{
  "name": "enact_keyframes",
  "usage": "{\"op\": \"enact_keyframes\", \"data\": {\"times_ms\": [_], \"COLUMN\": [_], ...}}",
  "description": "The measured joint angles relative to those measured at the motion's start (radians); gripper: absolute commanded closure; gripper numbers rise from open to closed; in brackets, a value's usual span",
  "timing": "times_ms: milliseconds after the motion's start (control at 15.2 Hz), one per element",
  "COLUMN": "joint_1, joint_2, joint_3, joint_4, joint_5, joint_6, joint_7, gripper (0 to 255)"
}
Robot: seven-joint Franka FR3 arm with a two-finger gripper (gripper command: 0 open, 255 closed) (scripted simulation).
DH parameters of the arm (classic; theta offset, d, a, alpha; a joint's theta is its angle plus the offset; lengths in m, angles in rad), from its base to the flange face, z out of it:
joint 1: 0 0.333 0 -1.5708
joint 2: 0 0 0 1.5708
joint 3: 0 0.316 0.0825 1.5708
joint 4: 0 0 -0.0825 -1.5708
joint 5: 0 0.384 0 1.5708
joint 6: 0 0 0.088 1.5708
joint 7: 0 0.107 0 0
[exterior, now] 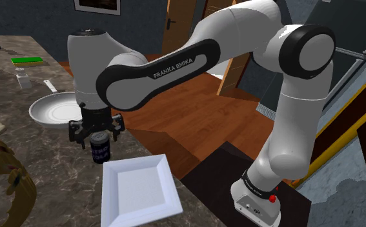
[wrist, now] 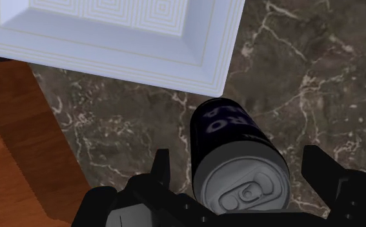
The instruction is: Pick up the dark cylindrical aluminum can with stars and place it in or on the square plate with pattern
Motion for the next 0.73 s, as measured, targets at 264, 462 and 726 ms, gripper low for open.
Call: {"op": "enact_keyframes", "data": {"times_ms": [264, 462, 726], "joint_1": [0.000, 0.000, 0.000], "joint_2": [0.000, 0.000, 0.000], "joint_3": [0.000, 0.000, -0.001], "joint_4": [-0.001, -0.001, 0.001], "joint_5": [0.000, -0.001, -0.001], "joint_6": [0.001, 0.000, -0.001], "joint_7": [0.000, 0.000, 0.001], "gripper": [255, 255, 255]}}
